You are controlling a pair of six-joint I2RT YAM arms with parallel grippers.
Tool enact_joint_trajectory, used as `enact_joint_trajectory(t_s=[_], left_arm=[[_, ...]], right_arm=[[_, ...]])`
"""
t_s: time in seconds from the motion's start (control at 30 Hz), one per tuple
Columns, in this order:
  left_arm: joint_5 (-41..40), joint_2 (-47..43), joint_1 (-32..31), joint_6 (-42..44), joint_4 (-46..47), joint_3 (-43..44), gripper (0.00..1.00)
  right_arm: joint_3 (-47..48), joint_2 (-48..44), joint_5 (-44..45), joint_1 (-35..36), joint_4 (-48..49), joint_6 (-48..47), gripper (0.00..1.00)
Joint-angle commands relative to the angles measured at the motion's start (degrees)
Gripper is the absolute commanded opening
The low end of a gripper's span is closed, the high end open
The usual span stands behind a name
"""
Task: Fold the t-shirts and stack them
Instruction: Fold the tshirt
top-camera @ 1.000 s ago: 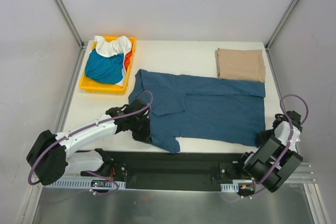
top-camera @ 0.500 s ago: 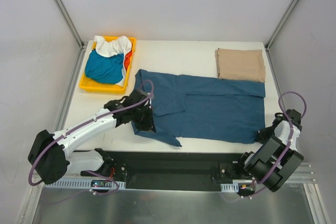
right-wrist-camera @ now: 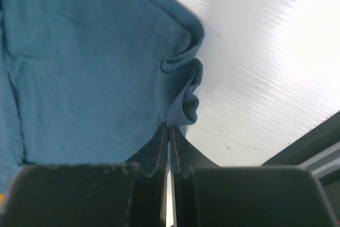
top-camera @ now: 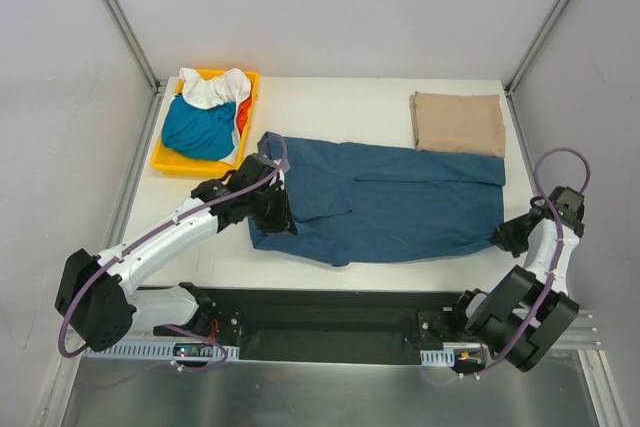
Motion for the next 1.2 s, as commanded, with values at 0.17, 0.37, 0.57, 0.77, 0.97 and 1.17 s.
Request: enact_joint_trajectory(t_s=[0.17, 0.37, 0.57, 0.77, 0.97, 1.17], left_arm=[[-3.1, 2.8, 5.2, 6.1, 2.0, 8.4, 0.00], [-3.9, 5.8, 8.6, 8.6, 2.3, 12.9, 0.00], [-6.1, 8.1, 10.8, 10.9, 2.4, 16.1, 0.00], [-6.2, 11.8, 12.7, 11.3, 5.9, 18.6, 0.00], [-7.5, 17.3, 13.8, 13.0, 7.7, 24.4, 0.00], [-6.8, 22.3, 17.1, 13.3, 7.7, 27.9, 0.00]], right_arm=[[11.3, 4.9, -1.9, 5.9, -4.9, -2.9, 0.01], [18.2, 10.0, 0.5, 9.2, -6.7, -2.4, 0.01], [22.0, 14.4, 0.8, 10.2, -5.7, -0.6, 0.01], [25.9, 18.2, 2.2, 12.1, -4.8, 0.8, 0.01], [30.7, 23.3, 2.9, 13.6, -5.1, 1.4, 0.01], [33.2, 27.1, 6.4, 14.7, -4.9, 2.9, 0.01]])
